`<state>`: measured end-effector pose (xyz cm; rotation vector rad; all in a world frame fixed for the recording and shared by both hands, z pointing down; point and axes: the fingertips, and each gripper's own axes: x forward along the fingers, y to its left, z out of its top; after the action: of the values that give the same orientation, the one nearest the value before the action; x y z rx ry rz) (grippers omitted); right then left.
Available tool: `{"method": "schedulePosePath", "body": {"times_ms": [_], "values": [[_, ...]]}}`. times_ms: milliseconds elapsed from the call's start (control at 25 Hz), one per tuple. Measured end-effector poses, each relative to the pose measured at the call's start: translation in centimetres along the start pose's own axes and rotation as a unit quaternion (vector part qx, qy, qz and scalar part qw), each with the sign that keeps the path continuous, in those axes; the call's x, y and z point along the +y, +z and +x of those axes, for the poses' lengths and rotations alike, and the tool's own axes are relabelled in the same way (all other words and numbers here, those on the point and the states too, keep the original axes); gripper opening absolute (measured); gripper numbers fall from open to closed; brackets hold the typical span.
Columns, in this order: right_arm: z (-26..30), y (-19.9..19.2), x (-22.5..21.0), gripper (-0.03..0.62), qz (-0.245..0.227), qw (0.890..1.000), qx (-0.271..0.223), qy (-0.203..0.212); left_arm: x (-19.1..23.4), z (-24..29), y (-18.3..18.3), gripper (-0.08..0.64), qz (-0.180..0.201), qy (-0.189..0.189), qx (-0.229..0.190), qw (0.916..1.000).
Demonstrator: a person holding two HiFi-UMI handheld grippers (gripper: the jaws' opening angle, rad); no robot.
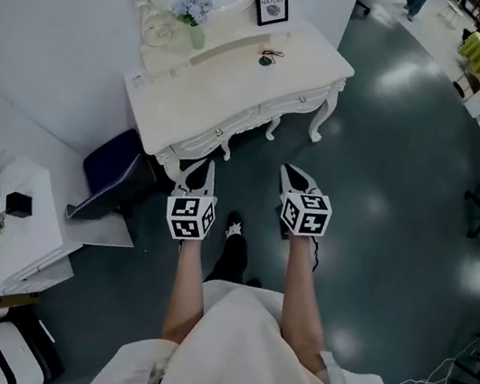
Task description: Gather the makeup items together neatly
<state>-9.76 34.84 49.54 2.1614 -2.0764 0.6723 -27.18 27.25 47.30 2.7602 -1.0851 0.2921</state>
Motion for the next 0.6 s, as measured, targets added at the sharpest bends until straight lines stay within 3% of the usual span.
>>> {"method": "schedulePosePath", "body": {"times_ms": [600], "values": [[13.3, 5.5, -4.2, 0.040, -0.032, 0.999, 0.028, -0.007, 7.8, 13.7, 4.5, 0.015, -0.022, 0.007, -0.011, 0.9997]]}}
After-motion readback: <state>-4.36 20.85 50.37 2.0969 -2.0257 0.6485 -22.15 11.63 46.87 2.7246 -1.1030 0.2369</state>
